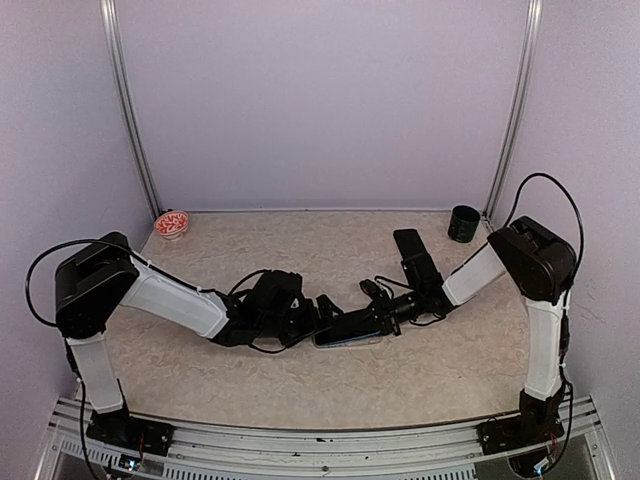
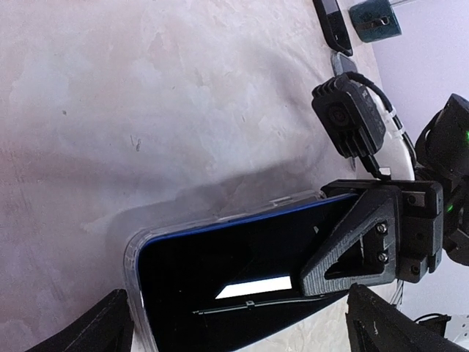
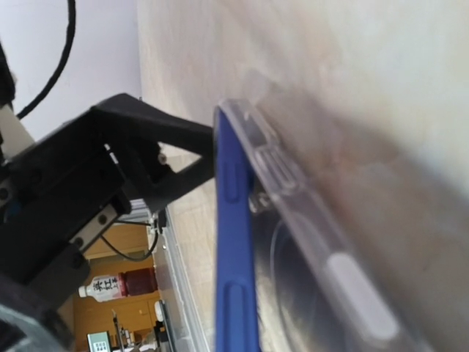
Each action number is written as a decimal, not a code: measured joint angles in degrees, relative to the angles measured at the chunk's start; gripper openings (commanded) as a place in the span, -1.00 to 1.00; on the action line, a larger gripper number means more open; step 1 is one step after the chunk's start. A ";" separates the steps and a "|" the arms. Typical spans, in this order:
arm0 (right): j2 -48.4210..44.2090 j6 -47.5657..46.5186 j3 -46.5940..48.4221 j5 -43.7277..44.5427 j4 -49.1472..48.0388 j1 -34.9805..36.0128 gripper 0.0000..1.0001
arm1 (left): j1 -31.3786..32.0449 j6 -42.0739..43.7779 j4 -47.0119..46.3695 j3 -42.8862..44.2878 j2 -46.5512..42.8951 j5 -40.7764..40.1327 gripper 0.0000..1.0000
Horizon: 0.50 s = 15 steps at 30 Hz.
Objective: Put the phone into the phone case
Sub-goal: Install the phone into the phone case.
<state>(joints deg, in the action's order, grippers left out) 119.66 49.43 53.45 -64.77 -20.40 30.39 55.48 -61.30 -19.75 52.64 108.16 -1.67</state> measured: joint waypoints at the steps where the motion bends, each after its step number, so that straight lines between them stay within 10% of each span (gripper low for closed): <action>1: -0.17 0.37 -0.33 0.20 -0.61 0.07 -1.00 | -0.04 -0.02 0.15 -0.44 -0.70 -0.04 0.98; 15: -1.40 4.26 -2.19 1.51 -4.17 0.63 -1.00 | -0.07 -0.44 2.01 -1.40 -4.83 -0.02 0.98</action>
<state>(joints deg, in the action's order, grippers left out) 118.26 53.69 51.27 -63.26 -24.58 31.03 55.42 -61.73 -17.74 51.24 103.33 -1.69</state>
